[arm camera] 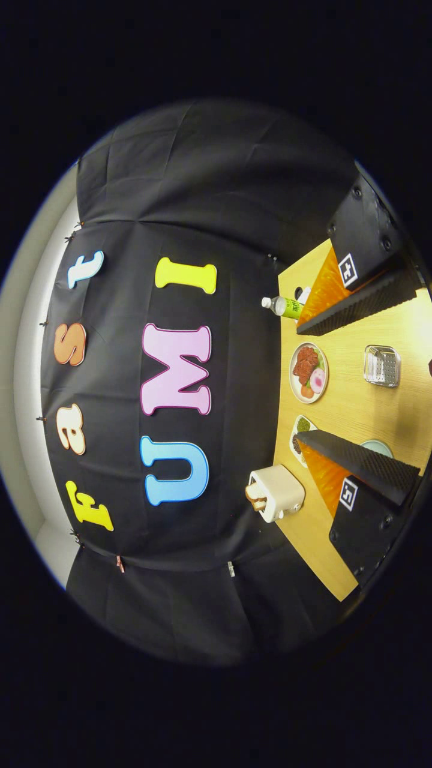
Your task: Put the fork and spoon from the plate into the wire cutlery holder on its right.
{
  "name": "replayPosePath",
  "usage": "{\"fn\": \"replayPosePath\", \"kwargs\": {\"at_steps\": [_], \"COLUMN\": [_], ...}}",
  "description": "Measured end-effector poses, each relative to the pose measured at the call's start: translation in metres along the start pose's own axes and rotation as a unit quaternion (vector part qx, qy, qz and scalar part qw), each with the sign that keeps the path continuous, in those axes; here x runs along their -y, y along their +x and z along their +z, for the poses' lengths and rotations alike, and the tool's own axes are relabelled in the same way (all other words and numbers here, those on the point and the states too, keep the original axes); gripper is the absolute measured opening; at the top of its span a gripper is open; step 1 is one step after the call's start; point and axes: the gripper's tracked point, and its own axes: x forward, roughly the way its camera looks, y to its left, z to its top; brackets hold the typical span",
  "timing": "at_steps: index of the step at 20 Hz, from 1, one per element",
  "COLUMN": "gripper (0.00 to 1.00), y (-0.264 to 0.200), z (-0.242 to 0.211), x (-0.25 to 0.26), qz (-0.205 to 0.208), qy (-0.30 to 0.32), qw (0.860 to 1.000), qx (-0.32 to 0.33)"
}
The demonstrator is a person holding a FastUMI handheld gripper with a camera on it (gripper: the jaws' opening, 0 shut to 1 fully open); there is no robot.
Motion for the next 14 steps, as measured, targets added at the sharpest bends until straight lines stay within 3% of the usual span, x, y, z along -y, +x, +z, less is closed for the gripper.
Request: {"fn": "replayPosePath", "kwargs": {"at_steps": [2,6,11,14], "gripper": [0.98,0.99,1.0,0.99], "y": [0.003,0.005,0.013,0.022], "z": [-0.01,-0.069,-0.138,-0.181], "x": [-0.014,-0.068,-0.121,-0.138], "qz": [0.018,0.083,0.104,0.094], "qy": [-0.001,0.011,0.024,0.025], "qw": [1.0,0.99,0.975,0.963], "qx": [-0.019,-0.115,-0.197,-0.251]}}
